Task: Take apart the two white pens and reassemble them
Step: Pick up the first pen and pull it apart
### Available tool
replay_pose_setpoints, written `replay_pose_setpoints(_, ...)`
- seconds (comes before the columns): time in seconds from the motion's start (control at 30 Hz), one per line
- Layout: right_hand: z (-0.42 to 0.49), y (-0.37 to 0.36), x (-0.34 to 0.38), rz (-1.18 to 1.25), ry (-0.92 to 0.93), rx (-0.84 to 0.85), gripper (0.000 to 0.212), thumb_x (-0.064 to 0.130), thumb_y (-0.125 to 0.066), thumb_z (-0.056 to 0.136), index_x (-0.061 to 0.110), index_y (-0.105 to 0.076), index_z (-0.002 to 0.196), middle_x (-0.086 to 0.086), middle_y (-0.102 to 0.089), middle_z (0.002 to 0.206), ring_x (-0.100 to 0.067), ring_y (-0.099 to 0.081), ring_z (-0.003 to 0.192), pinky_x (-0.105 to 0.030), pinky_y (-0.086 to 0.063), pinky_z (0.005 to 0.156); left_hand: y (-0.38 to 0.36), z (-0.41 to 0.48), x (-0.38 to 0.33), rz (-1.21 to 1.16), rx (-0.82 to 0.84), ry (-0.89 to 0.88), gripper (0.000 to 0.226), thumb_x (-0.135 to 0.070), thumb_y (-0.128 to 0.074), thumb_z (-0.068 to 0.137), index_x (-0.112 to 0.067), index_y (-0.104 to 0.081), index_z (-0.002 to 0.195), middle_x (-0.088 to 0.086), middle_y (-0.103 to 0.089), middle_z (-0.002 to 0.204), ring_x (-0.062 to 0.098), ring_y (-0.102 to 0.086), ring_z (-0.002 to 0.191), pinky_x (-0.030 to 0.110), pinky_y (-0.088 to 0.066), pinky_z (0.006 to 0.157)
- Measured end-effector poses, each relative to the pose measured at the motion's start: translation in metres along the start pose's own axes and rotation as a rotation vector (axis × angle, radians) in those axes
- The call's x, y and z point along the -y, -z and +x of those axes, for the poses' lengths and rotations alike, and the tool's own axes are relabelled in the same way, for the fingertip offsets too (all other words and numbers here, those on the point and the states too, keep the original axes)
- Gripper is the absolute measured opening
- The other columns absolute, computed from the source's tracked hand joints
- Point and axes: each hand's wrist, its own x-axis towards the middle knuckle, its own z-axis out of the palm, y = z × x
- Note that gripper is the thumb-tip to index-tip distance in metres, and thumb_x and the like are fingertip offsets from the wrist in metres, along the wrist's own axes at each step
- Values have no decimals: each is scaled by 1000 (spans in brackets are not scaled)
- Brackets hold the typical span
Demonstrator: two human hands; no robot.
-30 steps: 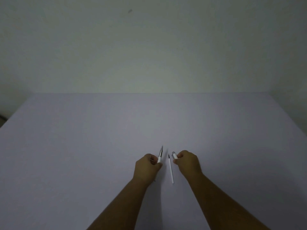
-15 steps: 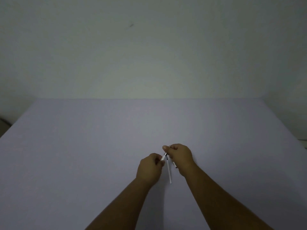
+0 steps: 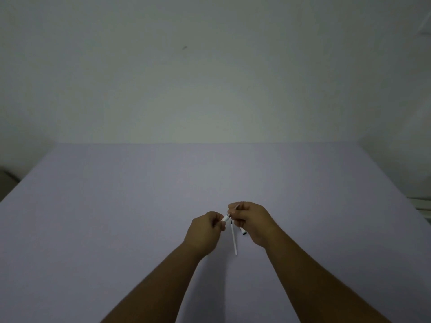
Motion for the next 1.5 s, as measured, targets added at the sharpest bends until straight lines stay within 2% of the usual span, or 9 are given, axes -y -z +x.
replay_pose_setpoints(0.13,-3,-1,1,-116,-55,-40,20,30,-73,77,11,-68,71,-6,-59,66,-18,-51,63,-36,-42,72,1,-1,-2,60,-16,-43,19,-19,-49,96,-11,-64,103,9,-70,93,26,-65,82,37,-53,76)
replay_pose_setpoints(0.27,-5,1,5,45,-15,-24,7,2,-65,83,8,-68,81,-11,-63,78,-20,-58,73,-29,-52,75,2,-1,-5,105,-37,-53,19,-19,-48,96,-10,-64,103,5,-65,87,18,-57,74,27,-46,67)
replay_pose_setpoints(0.43,-9,0,9,-60,-42,-88,16,20,-73,80,5,-68,76,-8,-60,68,-19,-54,64,-32,-49,73,4,-2,-9,127,-46,-75,19,-19,-48,96,-11,-63,104,4,-65,88,15,-53,69,21,-40,57)
replay_pose_setpoints(0.57,-11,2,13,104,13,-29,11,-5,-61,84,2,-66,90,-12,-63,81,-20,-60,75,-27,-52,74,3,-4,-10,146,-63,-87,20,-19,-48,97,-10,-63,104,3,-62,87,8,-47,59,16,-35,51)
replay_pose_setpoints(0.7,-13,0,13,-15,-28,-73,14,16,-71,81,3,-66,82,-11,-61,75,-19,-55,66,-28,-51,69,4,-5,-11,150,-70,-101,19,-19,-48,96,-11,-64,103,7,-69,93,9,-47,60,16,-34,51)
replay_pose_setpoints(0.87,-16,1,15,83,26,-40,14,-6,-60,84,6,-66,80,-13,-61,78,-21,-57,73,-28,-51,71,5,-6,-10,156,-82,-99,18,-20,-49,96,-12,-64,101,1,-61,84,7,-44,57,18,-33,50)
replay_pose_setpoints(1.0,-17,-1,14,9,-18,-43,12,12,-70,81,3,-65,76,-9,-56,67,-16,-49,59,-25,-47,62,6,-9,-11,156,-78,-105,17,-20,-49,96,-12,-63,102,6,-70,95,12,-52,66,17,-35,52)
replay_pose_setpoints(1.17,-20,-1,16,103,15,-38,12,-6,-59,85,-2,-65,93,-12,-61,76,-19,-56,69,-27,-49,69,7,-11,-12,145,-82,-101,18,-20,-49,95,-13,-63,104,7,-71,101,17,-54,72,17,-36,54)
replay_pose_setpoints(1.5,-25,0,19,111,63,-9,10,-2,-59,86,4,-64,93,-14,-62,87,-20,-59,76,-26,-51,71,6,-15,-17,136,-89,-115,19,-20,-49,96,-12,-63,105,7,-70,102,15,-54,73,15,-34,52)
